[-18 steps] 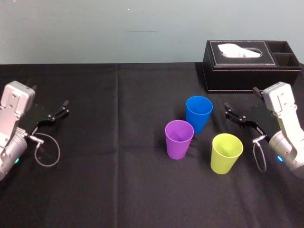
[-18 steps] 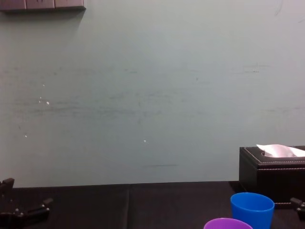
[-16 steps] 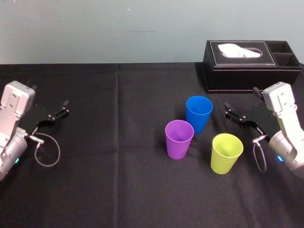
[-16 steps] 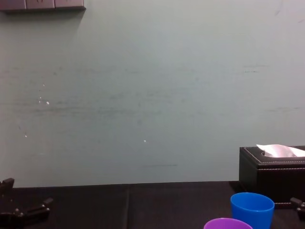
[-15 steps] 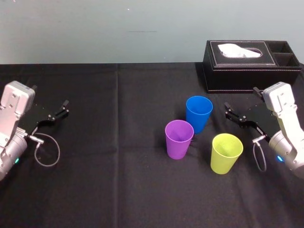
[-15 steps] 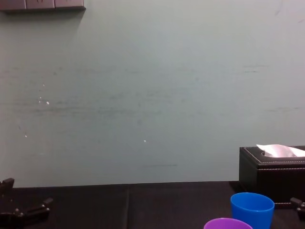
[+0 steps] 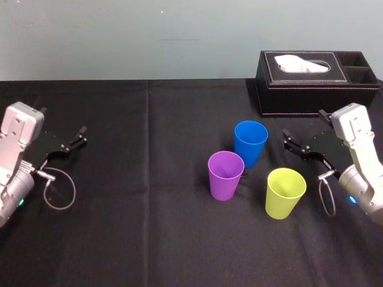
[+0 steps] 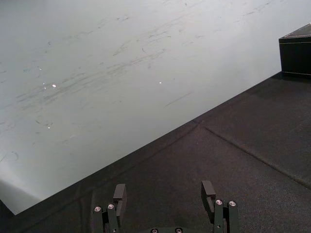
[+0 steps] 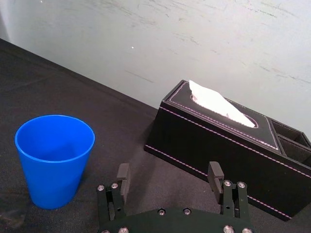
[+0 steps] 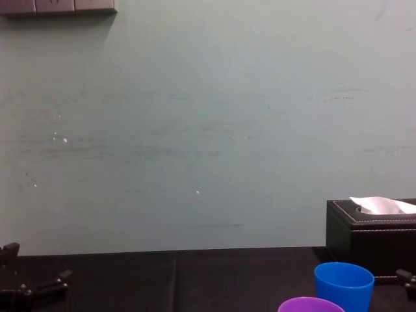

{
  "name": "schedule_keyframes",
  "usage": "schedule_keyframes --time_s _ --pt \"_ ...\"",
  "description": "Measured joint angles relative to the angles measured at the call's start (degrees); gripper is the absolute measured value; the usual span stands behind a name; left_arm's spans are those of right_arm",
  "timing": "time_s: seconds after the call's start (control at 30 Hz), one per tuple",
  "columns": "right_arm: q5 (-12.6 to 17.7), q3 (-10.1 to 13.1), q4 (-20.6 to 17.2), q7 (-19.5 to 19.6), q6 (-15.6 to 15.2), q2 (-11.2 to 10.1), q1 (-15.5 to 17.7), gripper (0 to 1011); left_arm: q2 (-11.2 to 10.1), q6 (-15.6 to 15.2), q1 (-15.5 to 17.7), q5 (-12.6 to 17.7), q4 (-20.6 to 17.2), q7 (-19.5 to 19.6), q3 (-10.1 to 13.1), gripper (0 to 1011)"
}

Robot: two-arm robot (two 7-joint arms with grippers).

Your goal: Stack the three plastic cups sequentially using one hand.

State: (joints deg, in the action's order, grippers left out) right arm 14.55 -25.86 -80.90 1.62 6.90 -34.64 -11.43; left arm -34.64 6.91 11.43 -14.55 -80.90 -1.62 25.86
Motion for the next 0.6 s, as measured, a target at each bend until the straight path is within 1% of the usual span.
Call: schedule_keyframes --time_s 0.6 --pt "0.0 0.0 0.0 0.0 0.0 0.0 0.0 1000 0.0 0.0 0.0 0.0 0.0 0.0 0.0 1011"
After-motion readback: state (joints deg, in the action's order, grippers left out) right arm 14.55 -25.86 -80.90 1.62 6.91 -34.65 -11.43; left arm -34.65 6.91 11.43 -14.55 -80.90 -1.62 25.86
